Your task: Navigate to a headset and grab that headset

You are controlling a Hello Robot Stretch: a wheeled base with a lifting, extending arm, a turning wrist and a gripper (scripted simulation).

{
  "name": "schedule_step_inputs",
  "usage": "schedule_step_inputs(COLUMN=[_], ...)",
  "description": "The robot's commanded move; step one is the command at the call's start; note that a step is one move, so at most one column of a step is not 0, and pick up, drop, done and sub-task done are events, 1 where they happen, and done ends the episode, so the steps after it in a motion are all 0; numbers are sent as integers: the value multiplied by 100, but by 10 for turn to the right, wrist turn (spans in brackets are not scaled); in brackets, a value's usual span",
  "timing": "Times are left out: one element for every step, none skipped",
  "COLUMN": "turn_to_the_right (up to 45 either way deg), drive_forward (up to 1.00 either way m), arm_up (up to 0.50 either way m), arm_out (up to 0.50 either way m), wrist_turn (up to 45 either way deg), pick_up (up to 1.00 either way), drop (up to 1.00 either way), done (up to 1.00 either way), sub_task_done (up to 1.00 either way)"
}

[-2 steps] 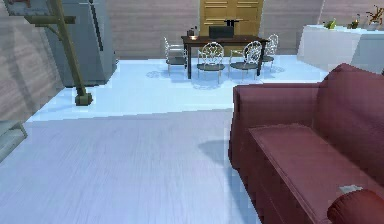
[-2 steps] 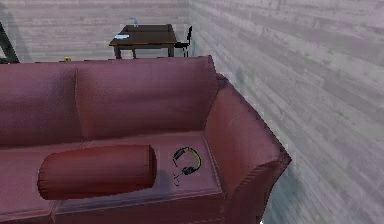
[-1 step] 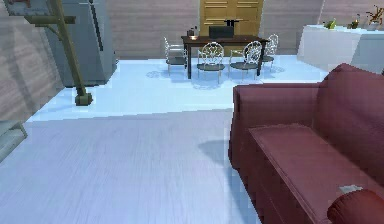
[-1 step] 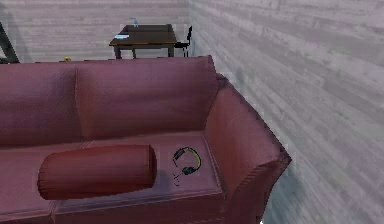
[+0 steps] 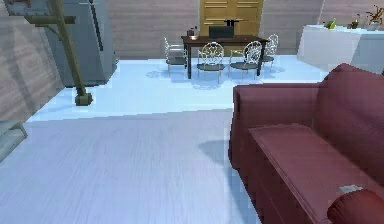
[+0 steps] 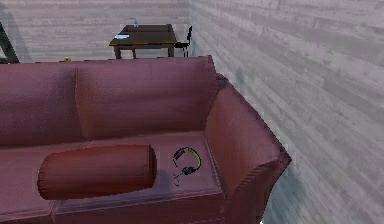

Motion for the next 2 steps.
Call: schedule_step_inputs(turn_to_the_right=[0,0], drive_forward=[0,0], arm_up=[0,0], arm_out=[38,0], wrist_turn=[0,450], pick_up=[0,0], drop=[0,0], done=[0,0], sub_task_done=[0,0])
